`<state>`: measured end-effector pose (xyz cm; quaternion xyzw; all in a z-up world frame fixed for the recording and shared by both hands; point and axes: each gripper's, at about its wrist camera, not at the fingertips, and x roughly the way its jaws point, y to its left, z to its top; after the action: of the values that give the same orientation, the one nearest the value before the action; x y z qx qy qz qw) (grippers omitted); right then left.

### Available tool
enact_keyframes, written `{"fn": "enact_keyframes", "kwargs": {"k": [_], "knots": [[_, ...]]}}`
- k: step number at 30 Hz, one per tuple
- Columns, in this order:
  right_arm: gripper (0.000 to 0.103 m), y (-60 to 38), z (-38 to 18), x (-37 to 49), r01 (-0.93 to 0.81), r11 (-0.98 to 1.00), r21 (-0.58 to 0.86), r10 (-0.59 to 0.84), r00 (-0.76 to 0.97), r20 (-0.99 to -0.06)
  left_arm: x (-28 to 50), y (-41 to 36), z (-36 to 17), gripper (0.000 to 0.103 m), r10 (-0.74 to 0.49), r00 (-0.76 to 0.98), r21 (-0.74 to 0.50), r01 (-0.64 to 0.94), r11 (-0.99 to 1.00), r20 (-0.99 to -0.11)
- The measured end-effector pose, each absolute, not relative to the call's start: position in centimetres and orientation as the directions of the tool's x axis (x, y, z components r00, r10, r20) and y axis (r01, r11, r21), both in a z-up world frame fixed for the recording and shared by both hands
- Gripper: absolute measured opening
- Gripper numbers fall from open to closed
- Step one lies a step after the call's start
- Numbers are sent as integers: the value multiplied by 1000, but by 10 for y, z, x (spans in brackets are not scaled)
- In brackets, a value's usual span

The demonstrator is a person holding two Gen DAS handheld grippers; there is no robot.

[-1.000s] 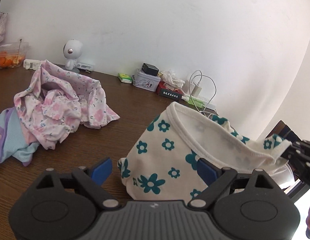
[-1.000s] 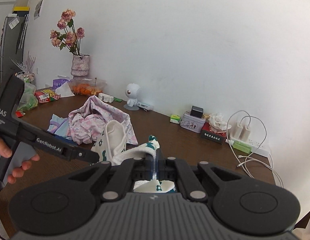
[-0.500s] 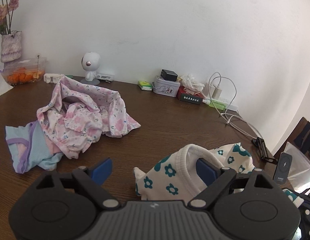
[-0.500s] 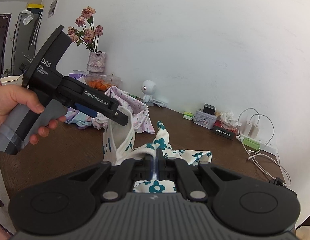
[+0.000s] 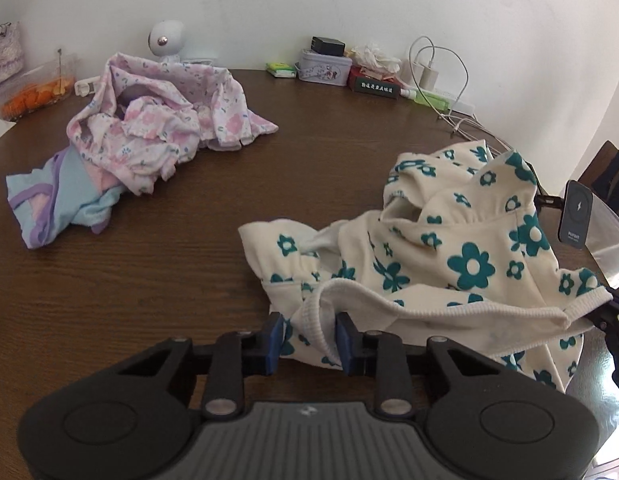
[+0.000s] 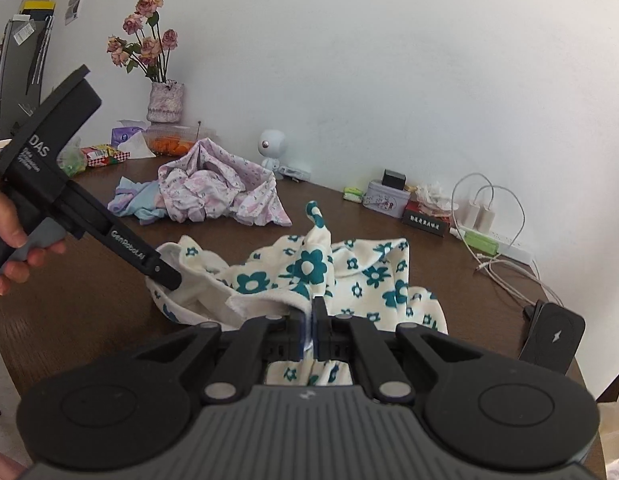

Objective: Fold clothes

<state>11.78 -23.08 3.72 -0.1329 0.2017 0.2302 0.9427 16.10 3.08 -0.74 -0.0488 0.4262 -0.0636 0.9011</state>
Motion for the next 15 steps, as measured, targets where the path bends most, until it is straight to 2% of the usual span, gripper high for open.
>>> {"fn": "enact_keyframes", "kwargs": {"k": [2,4,6,7,10,13,15], "knots": [[5,-230,30,116,-481,855,-195,354,814,-461,153,31,-15,25,-165,620,-148,78,986,-767],[15,-227,24,113,-474,845,-247,323,821,-471,149,32,-17,25,-166,622,-155,73,985,-765],[42,-221,20,109,-470,817,-335,296,839,-456,146,33,-19,25,-168,625,-161,68,985,-763],[44,-217,20,106,-475,789,-389,291,847,-444,145,33,-19,25,-166,627,-161,67,985,-761],[44,-201,18,97,-487,694,-531,281,861,-423,145,32,-20,25,-165,631,-159,67,985,-758],[38,-191,17,102,-491,652,-577,252,859,-446,143,30,-21,25,-162,639,-155,67,986,-752],[12,-191,18,110,-503,660,-558,243,846,-475,141,28,-21,25,-147,648,-135,69,988,-747]]}}
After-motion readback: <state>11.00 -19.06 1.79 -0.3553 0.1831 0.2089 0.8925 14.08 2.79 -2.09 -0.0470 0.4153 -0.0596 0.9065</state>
